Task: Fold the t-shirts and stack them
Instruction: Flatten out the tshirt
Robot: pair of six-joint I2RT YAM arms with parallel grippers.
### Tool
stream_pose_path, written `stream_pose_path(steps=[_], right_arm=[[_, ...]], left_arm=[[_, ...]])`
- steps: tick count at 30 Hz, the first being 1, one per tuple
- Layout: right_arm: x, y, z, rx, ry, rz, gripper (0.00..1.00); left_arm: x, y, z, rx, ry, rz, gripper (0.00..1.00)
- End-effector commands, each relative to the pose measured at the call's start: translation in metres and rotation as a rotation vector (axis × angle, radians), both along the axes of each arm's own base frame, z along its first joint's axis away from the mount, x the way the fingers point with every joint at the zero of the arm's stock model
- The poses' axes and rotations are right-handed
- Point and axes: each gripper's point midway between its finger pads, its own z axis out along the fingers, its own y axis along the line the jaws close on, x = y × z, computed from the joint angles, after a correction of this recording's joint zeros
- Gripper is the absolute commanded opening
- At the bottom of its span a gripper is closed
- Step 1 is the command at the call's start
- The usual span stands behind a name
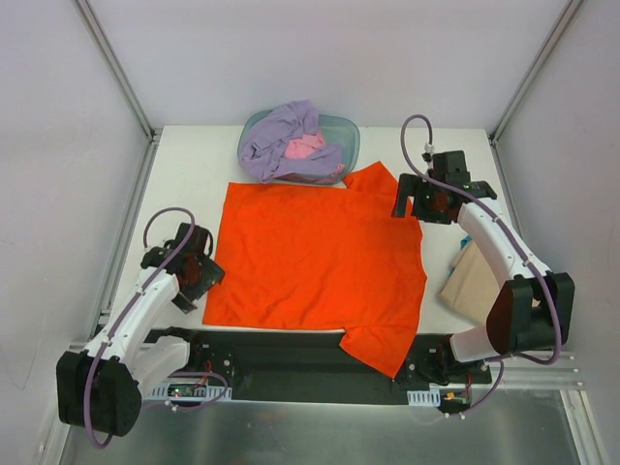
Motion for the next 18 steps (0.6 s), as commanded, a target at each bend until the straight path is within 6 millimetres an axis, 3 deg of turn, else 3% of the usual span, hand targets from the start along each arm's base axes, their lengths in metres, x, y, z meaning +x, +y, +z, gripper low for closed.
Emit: stream_pose_path(steps=[1,14,18], right_arm=[[-0.004,0.009,-0.002,0.042,-0.019,0.011,0.97],[-0.009,0.002,-0.011,0.003,0.01,-0.003,0.97],[-0.008,0.002,-0.011,0.007,0.01,-0.005,0.97]], left_arm=[[-0.063,0.013,-0.017,0.025,0.179,0.161,0.76],[-0.08,0.01,-0.033,0.002,0.245,0.213,0.4],[-0.078,0.013,-0.035,0.028,0.253,0.207,0.36]])
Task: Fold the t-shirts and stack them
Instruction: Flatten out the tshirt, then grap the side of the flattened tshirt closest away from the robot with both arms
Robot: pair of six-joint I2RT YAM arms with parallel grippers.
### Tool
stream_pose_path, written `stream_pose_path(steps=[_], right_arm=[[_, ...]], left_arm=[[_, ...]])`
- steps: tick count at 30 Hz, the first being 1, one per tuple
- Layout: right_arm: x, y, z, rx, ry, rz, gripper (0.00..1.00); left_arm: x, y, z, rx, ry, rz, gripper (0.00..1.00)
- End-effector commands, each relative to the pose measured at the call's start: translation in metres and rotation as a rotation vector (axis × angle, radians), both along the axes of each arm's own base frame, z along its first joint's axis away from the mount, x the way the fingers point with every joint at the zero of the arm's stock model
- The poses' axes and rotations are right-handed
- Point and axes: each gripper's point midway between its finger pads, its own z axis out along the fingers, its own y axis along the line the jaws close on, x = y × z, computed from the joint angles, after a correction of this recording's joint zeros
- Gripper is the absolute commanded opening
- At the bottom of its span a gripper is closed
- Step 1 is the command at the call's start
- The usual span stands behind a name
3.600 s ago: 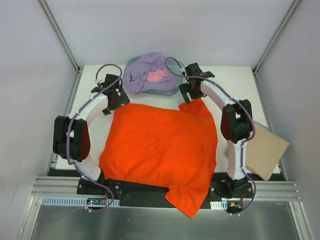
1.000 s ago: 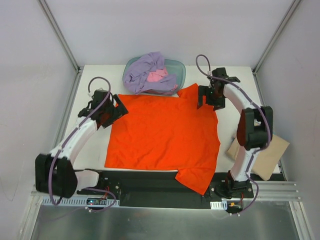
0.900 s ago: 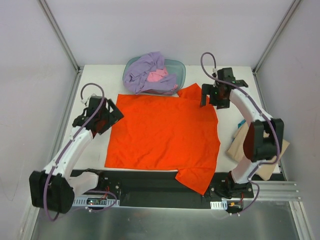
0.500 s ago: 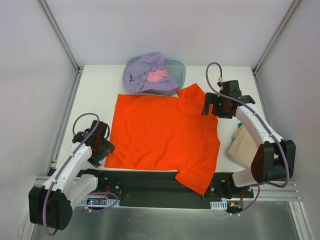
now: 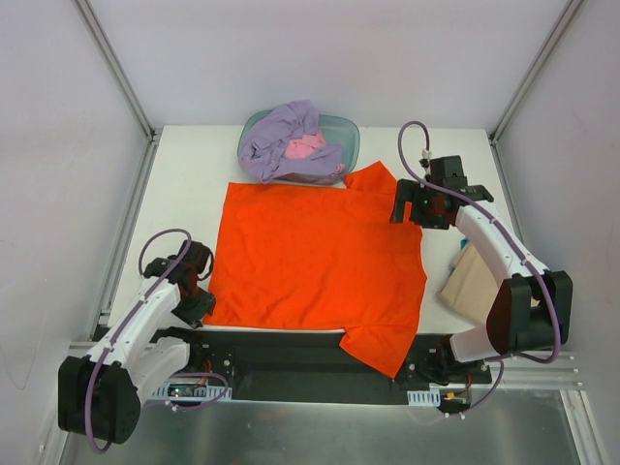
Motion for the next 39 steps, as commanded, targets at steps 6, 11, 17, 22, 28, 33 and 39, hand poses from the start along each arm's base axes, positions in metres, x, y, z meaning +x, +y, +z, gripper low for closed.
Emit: stream_pose_path(steps=[6,11,17,22,28,33,39], right_arm=[[0.0,-0.006,0.004,-0.027,-0.011,-0.034,0.97],[0.0,-0.005,0.005,-0.023,-0.013,-0.032,0.97],[-0.002,-0.007,0.003,-0.03,-0.01,-0.034,0.97],[-0.008,-0.006,0.009,-0.022,-0.032,-0.033,0.97],[-0.037,0.008,0.012,0.014,-0.047,-0.01,0.97],[-0.094,0.048,0.002,0.174,0.047,0.151,0.97],[-0.187,0.057,-0.014,-0.047,0.212,0.365,0.97]], left_arm=[[0.0,0.005,-0.007,0.027,0.022,0.003,0.35],[-0.001,0.005,-0.016,0.03,0.039,0.003,0.32],[0.004,0.014,-0.017,0.082,0.045,-0.002,0.13],[0.01,0.012,-0.016,0.075,0.031,-0.016,0.0],[0.024,0.007,-0.007,0.043,-0.06,-0.054,0.0],[0.031,0.007,0.0,0.039,-0.14,-0.068,0.0],[0.037,0.001,0.003,0.008,-0.203,-0.081,0.0]])
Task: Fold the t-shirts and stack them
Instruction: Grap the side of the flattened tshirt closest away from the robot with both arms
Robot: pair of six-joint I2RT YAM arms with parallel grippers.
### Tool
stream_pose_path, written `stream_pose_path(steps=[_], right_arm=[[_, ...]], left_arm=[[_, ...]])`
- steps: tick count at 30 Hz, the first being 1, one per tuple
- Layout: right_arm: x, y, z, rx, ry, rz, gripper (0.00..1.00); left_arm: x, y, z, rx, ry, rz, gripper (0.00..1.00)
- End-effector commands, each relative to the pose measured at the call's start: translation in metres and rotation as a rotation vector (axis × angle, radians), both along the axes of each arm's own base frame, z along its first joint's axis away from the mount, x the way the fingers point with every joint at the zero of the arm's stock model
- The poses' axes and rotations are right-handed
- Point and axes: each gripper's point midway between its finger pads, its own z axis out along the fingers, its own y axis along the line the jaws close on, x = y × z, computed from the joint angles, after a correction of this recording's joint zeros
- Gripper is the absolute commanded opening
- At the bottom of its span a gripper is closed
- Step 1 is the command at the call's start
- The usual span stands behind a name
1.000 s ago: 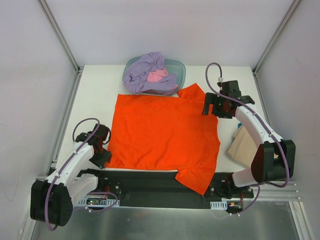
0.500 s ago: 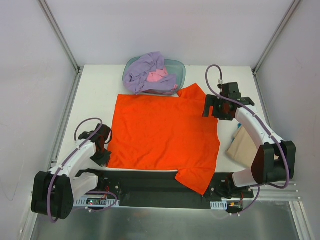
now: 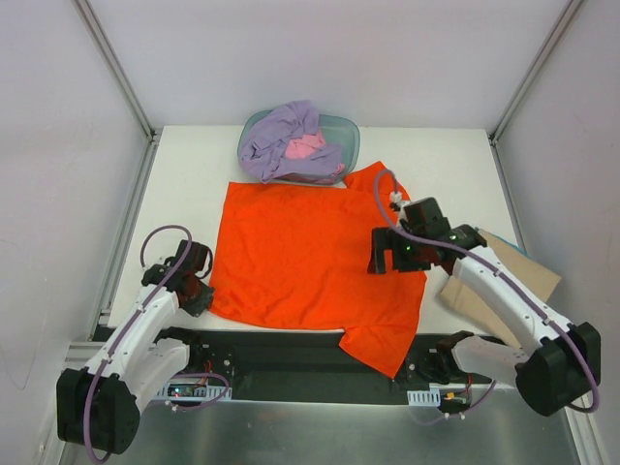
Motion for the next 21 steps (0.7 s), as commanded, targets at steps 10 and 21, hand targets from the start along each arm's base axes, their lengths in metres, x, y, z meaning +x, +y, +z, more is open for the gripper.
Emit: stream_pose_path(steps=[10,21], right_arm=[[-0.203,-0.002,-0.022,-0.172,0.41,0.476,0.83],[-0.229,0.007,-0.068,-0.267,0.538,0.57,0.61]], left_arm=[[0.01,-0.007,0.001,-0.039,-0.071,-0.051,0.0],[0.009,-0.012,-0.005,-0.07,-0.073,-0.048,0.0]])
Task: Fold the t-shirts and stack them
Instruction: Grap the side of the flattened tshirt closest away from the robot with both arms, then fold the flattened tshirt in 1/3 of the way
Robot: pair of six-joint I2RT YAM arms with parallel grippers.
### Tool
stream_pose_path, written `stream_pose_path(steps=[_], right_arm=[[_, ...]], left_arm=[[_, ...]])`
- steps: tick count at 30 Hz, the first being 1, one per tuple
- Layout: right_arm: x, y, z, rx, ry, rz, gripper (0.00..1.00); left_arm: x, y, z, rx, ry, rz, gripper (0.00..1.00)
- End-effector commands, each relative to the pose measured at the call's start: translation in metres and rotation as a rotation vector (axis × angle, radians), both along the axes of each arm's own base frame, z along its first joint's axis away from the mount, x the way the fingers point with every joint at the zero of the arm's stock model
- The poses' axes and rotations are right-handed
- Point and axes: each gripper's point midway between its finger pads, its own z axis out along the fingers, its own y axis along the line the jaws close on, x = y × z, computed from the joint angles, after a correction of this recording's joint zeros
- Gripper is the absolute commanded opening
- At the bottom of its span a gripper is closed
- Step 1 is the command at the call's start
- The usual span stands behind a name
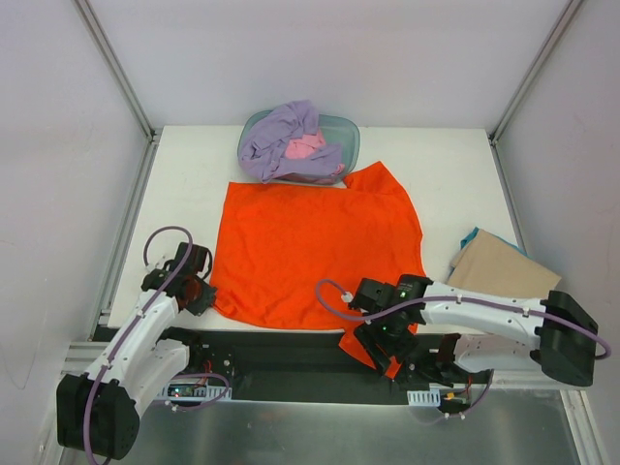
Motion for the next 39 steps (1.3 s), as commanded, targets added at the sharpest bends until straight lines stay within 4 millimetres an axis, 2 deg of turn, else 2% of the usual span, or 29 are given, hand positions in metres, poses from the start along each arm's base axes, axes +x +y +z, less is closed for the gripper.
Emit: stream_pose_path(steps=[1,4,10,13,17,18,20,21,25,27,30,36,37,39], right_arm=[[-0.007,0.011,-0.009,0.029,0.036,-0.005,0.6],[-0.01,0.018,-0.019,0.023,0.053,0.017,0.59],[-0.004,-0.004,-0.044,-0.167,0.022,0.035,0.52],[0.0,-0.011,-0.049,-0.216,-0.006,0.041,0.48],[0.003,-0.01,-0.05,-0.229,-0.021,0.036,0.41],[0.004,-0.01,-0.05,-0.231,-0.025,0.032,0.29],[0.005,-0.01,-0.049,-0.239,-0.031,0.025,0.14],[0.008,-0.011,-0.048,-0.247,-0.047,0.022,0.01],[0.021,-0.023,-0.032,-0.301,-0.132,0.023,0.01],[0.029,-0.015,-0.021,-0.274,-0.168,0.017,0.01],[0.047,-0.018,-0.004,-0.268,-0.247,0.003,0.01],[0.105,-0.014,0.035,-0.177,-0.402,-0.094,0.01],[0.127,-0.011,0.048,-0.157,-0.462,-0.127,0.01],[0.146,-0.01,0.055,-0.157,-0.511,-0.141,0.01]], left_arm=[[-0.004,-0.004,-0.005,-0.03,0.007,0.0,0.0],[-0.005,-0.004,-0.005,-0.029,0.004,0.002,0.0],[-0.003,-0.004,-0.004,-0.029,-0.003,0.004,0.0],[-0.003,-0.004,-0.004,-0.028,0.002,0.001,0.0],[-0.002,-0.004,-0.004,-0.029,0.001,0.0,0.0],[-0.002,-0.004,-0.004,-0.029,0.001,-0.001,0.0],[-0.001,-0.004,-0.003,-0.028,-0.002,-0.004,0.0],[-0.001,-0.004,-0.002,-0.03,-0.006,-0.006,0.0],[0.002,-0.008,0.002,-0.047,-0.016,-0.016,0.0],[0.006,-0.01,0.008,-0.06,-0.038,-0.021,0.0],[0.012,-0.012,0.017,-0.069,-0.07,-0.03,0.0],[0.023,-0.018,0.03,-0.099,-0.106,-0.024,0.0],[0.028,-0.018,0.034,-0.1,-0.127,-0.015,0.0],[0.033,-0.018,0.037,-0.095,-0.142,-0.014,0.0]])
